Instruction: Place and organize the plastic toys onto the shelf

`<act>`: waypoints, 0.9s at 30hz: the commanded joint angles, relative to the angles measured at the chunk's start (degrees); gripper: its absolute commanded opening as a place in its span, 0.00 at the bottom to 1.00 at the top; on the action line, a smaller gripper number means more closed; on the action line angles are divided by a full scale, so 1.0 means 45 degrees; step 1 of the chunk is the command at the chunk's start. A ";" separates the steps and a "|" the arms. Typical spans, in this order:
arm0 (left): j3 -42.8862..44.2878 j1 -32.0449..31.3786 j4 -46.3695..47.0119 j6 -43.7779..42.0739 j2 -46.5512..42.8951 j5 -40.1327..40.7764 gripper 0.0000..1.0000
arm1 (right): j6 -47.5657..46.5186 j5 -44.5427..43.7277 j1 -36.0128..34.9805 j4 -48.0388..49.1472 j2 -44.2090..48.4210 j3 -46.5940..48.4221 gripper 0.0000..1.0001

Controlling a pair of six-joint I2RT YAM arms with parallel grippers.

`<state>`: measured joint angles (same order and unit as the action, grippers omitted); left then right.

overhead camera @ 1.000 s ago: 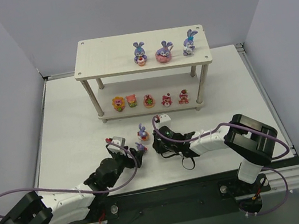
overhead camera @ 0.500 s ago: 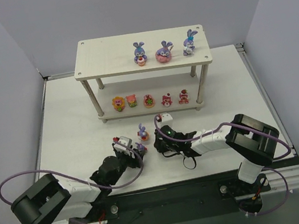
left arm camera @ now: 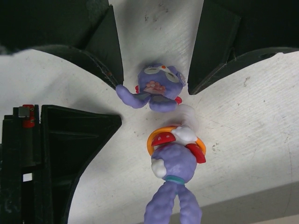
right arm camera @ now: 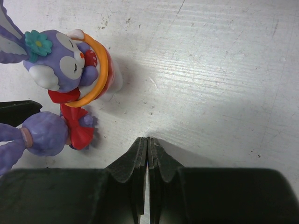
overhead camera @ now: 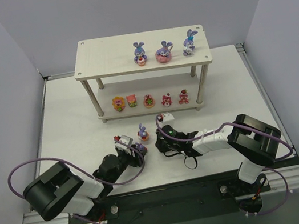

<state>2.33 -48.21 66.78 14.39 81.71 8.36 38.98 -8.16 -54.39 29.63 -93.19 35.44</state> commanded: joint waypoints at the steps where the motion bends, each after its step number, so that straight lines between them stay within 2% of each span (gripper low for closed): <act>1: -0.0147 0.0107 0.0980 -0.0014 -0.0365 -0.0413 0.67 | 0.0009 -0.0354 0.0095 -0.0353 0.0337 -0.0044 0.04; 12: -0.0126 0.0146 0.1760 0.0043 0.0728 -0.0334 0.58 | 0.0009 -0.0491 0.0134 -0.0509 0.0513 -0.0122 0.04; 20: -0.0263 0.0243 0.2463 0.0141 0.1314 -0.0354 0.57 | -0.0010 -0.0549 0.0153 -0.0588 0.0532 -0.0083 0.04; 23: -0.0205 0.0302 0.2522 0.0141 0.1392 -0.0568 0.45 | -0.0030 -0.0549 0.0153 -0.0627 0.0533 -0.0083 0.04; 25: -0.0166 0.0322 0.2503 0.0122 0.1373 -0.0627 0.29 | -0.0010 -0.0569 0.0153 -0.0646 0.0552 -0.0063 0.03; 26: -0.0185 0.0322 0.2503 0.0141 0.1334 -0.0647 0.20 | -0.0010 -0.0569 0.0153 -0.0666 0.0591 -0.0063 0.03; 27: -0.0185 0.0322 0.2484 0.0219 0.1276 -0.0550 0.03 | -0.0030 -0.0607 0.0153 -0.0666 0.0610 -0.0083 0.03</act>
<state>2.33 -47.11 73.12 14.83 87.70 6.74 38.98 -9.02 -53.98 28.49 -92.73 35.42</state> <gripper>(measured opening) 0.352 0.041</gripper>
